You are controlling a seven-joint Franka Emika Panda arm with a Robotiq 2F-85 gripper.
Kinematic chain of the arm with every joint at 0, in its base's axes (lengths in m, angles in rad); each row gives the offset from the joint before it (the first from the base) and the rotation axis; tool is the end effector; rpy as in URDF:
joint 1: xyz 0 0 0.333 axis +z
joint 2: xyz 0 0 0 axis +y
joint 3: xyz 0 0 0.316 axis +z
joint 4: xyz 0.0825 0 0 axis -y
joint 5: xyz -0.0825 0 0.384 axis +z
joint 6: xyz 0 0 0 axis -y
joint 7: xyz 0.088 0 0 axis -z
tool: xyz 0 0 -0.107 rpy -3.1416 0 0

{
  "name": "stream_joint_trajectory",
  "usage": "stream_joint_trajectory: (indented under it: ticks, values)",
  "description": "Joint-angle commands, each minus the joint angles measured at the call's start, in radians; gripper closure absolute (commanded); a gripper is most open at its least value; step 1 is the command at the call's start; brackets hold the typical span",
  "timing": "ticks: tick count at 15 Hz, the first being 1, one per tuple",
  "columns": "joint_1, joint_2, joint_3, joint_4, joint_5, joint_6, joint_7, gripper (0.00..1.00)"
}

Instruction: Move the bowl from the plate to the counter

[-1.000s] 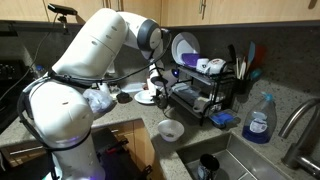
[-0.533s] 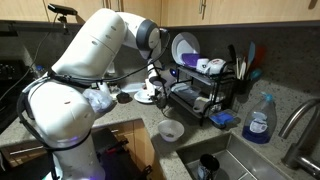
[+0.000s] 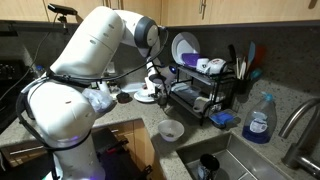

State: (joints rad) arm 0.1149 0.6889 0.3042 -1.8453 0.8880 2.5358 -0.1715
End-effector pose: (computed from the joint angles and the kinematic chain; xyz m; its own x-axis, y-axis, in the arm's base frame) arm 0.5926 0.2436 0.1631 0.9699 -0.1727 -0.1718 -0.2423 -0.7566 -0.6073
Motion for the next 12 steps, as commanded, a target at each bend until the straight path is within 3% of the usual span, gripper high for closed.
stream_joint_trajectory:
  ticks: [1, 7, 12]
  values:
    - [0.023, -0.056, -0.018, -0.037, -0.052, -0.019, 0.011, 0.98]
    - [0.003, -0.108, 0.002, -0.066, -0.101, -0.041, -0.002, 0.98]
    - [-0.033, -0.173, 0.011, -0.110, -0.066, -0.040, -0.027, 0.98]
